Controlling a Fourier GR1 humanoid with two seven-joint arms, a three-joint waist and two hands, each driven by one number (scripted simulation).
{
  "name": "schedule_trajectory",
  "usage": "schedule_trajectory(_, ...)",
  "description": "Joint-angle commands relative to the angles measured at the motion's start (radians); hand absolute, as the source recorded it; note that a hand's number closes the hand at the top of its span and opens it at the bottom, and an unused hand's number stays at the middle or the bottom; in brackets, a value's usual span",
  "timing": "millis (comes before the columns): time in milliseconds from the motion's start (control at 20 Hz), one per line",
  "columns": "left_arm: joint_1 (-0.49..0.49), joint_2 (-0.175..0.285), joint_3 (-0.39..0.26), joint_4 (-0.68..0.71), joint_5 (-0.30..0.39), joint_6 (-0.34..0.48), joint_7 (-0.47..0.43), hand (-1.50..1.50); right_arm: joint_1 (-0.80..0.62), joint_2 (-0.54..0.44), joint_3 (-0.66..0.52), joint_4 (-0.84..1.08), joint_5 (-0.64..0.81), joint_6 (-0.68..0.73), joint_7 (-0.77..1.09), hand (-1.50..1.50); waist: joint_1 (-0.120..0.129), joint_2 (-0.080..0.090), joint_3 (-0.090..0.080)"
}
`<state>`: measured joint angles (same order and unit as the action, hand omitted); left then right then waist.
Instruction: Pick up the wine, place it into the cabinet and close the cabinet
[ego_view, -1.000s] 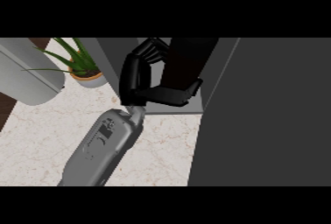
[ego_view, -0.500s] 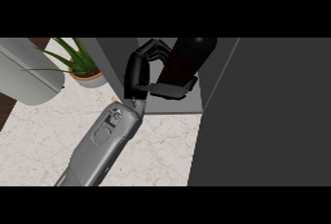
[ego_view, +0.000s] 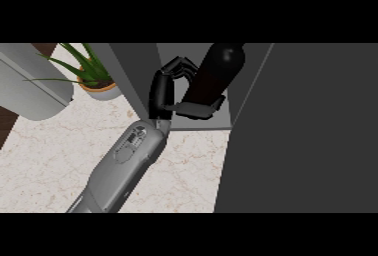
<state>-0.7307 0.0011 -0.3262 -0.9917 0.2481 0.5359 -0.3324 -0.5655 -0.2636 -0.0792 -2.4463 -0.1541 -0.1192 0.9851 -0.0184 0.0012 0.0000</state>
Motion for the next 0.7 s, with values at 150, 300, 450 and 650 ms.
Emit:
schedule_trajectory(150, -0.028, -0.001, -0.051, 0.183, 0.112, 0.012, -0.118, 1.50, 0.076, 0.064, 0.101, -0.048, 0.004, 0.007, -0.047, -1.50, -0.008, 0.005, 0.000)
schedule_trajectory(300, -0.020, -0.001, -0.006, 0.281, 0.080, -0.035, -0.205, 1.50, -0.002, 0.002, -0.023, -0.077, -0.101, -0.004, 0.049, -1.50, -0.012, 0.003, -0.001)
schedule_trajectory(450, -0.027, -0.001, -0.076, 0.320, 0.115, 0.012, -0.222, 1.50, 0.027, 0.033, 0.009, -0.065, -0.063, -0.001, -0.005, -1.50, -0.013, 0.004, -0.001)
schedule_trajectory(650, -0.092, -0.001, -0.115, 0.389, 0.166, 0.063, -0.224, 1.50, 0.020, 0.018, -0.002, -0.075, -0.095, 0.019, 0.012, -1.50, -0.024, 0.005, 0.000)
